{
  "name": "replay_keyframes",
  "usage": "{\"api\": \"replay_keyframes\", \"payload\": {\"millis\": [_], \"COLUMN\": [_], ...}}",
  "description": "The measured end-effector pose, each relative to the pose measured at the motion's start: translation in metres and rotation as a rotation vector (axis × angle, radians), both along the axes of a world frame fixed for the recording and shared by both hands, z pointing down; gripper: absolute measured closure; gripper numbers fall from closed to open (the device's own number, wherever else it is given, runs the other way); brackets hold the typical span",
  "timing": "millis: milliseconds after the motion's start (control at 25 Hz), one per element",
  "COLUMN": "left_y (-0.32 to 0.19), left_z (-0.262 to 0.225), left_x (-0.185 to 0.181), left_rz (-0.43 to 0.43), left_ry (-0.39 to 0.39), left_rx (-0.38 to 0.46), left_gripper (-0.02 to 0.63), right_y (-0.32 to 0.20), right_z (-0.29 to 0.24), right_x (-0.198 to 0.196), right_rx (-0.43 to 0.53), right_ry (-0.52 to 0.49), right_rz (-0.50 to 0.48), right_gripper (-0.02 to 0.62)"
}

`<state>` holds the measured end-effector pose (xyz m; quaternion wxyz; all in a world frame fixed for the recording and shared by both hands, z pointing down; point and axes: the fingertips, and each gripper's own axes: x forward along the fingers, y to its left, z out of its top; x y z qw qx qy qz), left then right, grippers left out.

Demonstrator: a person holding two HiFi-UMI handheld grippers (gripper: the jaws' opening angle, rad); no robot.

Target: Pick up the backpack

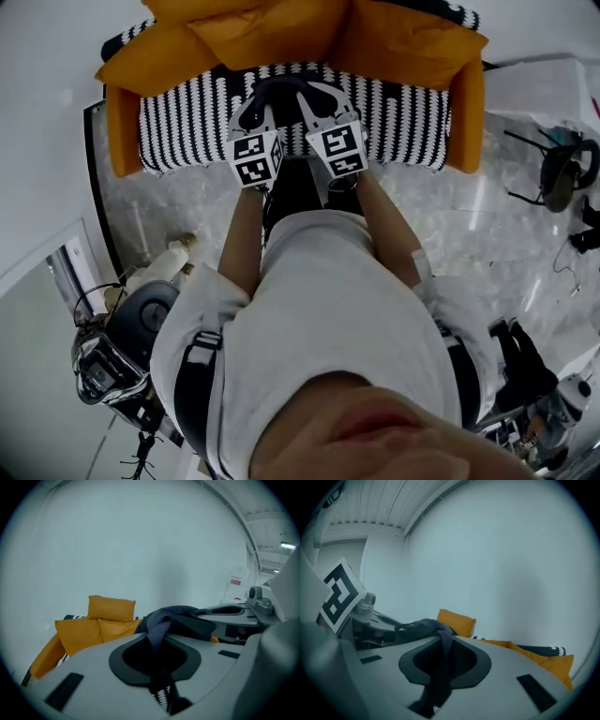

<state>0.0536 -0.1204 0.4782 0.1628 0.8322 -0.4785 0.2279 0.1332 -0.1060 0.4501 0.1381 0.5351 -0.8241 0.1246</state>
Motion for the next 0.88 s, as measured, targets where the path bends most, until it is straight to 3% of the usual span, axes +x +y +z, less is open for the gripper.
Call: {"api": "replay_keyframes", "payload": {"millis": [480,880], "left_y": [0.036,0.113], "left_z": [-0.076,-0.126], "left_x": [0.079,0.143], "left_rz": [0.072,0.123], "left_ry": [0.034,0.096], "left_rx": [0.154,0.244], "left_gripper": [0.552,0.552], "right_y": [0.045,0.125], "right_z": [-0.074,-0.122], "right_x": [0.077,0.140], "right_rx": [0.127,0.205], "right_ry": [0.002,-0.029], "right_rz": [0.098,0.185], "right_gripper": [0.528,0.528]}}
